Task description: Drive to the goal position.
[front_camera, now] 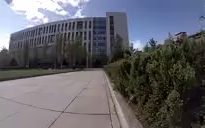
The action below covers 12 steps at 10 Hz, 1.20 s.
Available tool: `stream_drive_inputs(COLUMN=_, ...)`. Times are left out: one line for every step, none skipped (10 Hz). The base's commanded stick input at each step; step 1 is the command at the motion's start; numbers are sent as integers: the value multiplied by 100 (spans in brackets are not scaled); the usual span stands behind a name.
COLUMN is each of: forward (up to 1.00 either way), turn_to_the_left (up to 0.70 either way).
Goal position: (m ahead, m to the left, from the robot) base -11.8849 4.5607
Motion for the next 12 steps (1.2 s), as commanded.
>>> stream_drive_inputs(forward=4, turn_to_the_left=0)
stream_drive_inputs(forward=4, turn_to_the_left=0)
stream_drive_inputs(forward=4, turn_to_the_left=0)
stream_drive_inputs(forward=4, turn_to_the_left=0)
stream_drive_inputs(forward=5, turn_to_the_left=0)
stream_drive_inputs(forward=5, turn_to_the_left=0)
stream_drive_inputs(forward=4, turn_to_the_left=0)
stream_drive_inputs(forward=4, turn_to_the_left=0)
stream_drive_inputs(forward=4, turn_to_the_left=0)
stream_drive_inputs(forward=4, turn_to_the_left=0)
stream_drive_inputs(forward=4, turn_to_the_left=0)
stream_drive_inputs(forward=4, turn_to_the_left=0)
